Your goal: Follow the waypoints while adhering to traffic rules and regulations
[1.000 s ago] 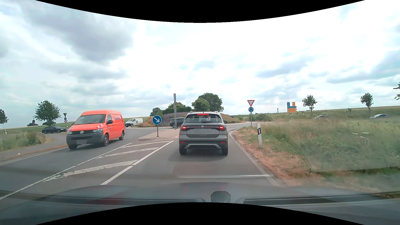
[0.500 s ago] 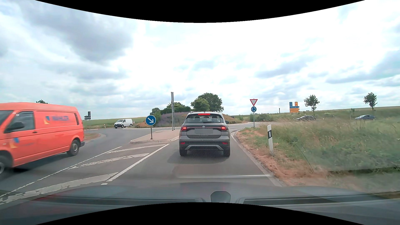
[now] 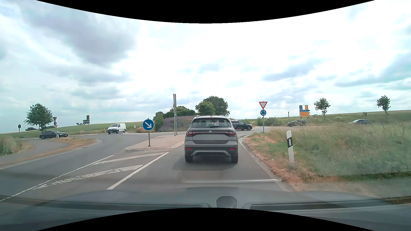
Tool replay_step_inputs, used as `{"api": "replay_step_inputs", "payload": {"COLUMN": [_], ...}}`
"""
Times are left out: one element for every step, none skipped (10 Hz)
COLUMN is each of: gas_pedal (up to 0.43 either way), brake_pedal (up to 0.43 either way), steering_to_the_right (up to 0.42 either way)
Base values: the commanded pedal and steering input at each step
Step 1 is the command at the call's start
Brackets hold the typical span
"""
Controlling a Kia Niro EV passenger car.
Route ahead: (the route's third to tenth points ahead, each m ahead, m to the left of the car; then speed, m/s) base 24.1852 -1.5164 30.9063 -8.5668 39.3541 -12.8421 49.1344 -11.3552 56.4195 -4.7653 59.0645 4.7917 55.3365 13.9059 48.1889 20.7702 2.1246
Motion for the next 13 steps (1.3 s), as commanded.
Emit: {"api": "replay_step_inputs", "payload": {"gas_pedal": [0.008, 0.008, 0.008, 0.008, 0.008, 0.008, 0.008, 0.008, 0.008, 0.008, 0.0, 0.0, 0.0], "brake_pedal": [0.0, 0.0, 0.0, 0.0, 0.0, 0.0, 0.0, 0.0, 0.0, 0.0, 0.0, 0.0, 0.0], "steering_to_the_right": [0.005, 0.005, 0.006, 0.006, 0.006, 0.006, 0.006, 0.006, 0.007, 0.008, 0.01, 0.013, 0.016]}}
